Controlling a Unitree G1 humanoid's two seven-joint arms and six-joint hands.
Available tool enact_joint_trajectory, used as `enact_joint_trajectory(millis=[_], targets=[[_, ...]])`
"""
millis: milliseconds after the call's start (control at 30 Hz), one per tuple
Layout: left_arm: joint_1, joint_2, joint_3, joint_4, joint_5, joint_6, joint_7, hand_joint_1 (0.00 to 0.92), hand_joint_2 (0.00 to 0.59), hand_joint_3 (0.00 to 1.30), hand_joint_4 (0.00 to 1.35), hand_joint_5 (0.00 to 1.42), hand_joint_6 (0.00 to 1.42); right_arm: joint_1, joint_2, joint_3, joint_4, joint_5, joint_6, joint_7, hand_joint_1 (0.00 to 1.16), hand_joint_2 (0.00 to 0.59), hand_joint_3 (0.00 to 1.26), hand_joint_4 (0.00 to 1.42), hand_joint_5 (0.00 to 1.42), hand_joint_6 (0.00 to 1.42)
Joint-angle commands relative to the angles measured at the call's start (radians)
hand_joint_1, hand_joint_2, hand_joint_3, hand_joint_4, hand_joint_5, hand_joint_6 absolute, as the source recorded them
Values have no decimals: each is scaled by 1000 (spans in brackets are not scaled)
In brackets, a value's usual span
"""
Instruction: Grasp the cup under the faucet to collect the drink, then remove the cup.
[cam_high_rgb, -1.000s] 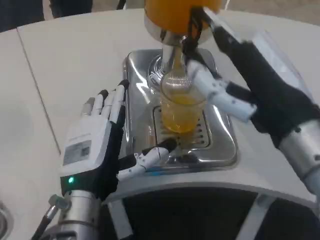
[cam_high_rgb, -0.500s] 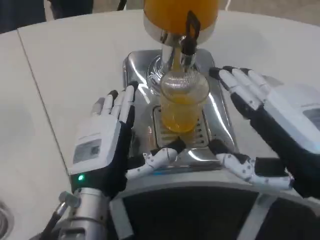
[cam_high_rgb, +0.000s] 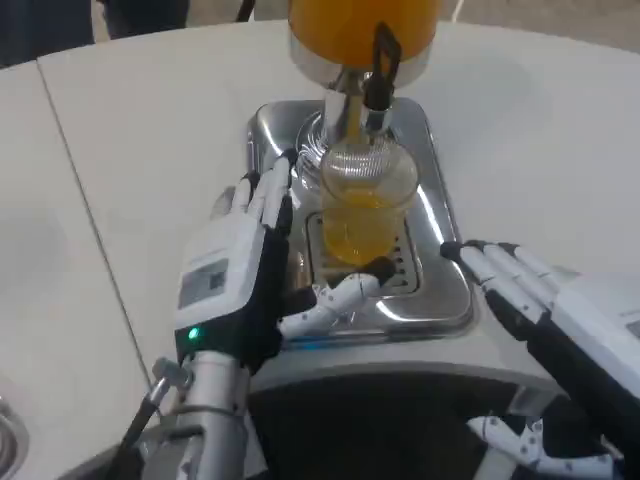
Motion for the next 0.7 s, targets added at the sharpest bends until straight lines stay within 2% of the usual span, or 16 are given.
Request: enact_joint_trajectory(millis=[33,200,400,500,700], targets=[[-61,-24,7,95,-43,-23,44,191,56,0,0,0,0,28,9,-19,-3,-3,-31,-12,660,434,0,0,3,90],[-116,-42,4,168,-90,-52,60,195,55,0,0,0,2,56,9,-39,8,4,-61,-16,648,416,0,0,3,93],[-147,-57,-18,211,-120,-104,76,215,50,0,0,0,8,56,5,-84,23,35,-57,2,616,419,0,0,3,100],[-158,-65,-26,229,-125,-115,79,221,51,0,0,0,9,41,10,-78,24,43,-38,20,611,417,1,0,3,104],[-207,-82,-39,317,-132,-119,96,291,57,0,0,0,19,36,21,-66,-18,42,-7,53,593,402,6,0,3,110]])
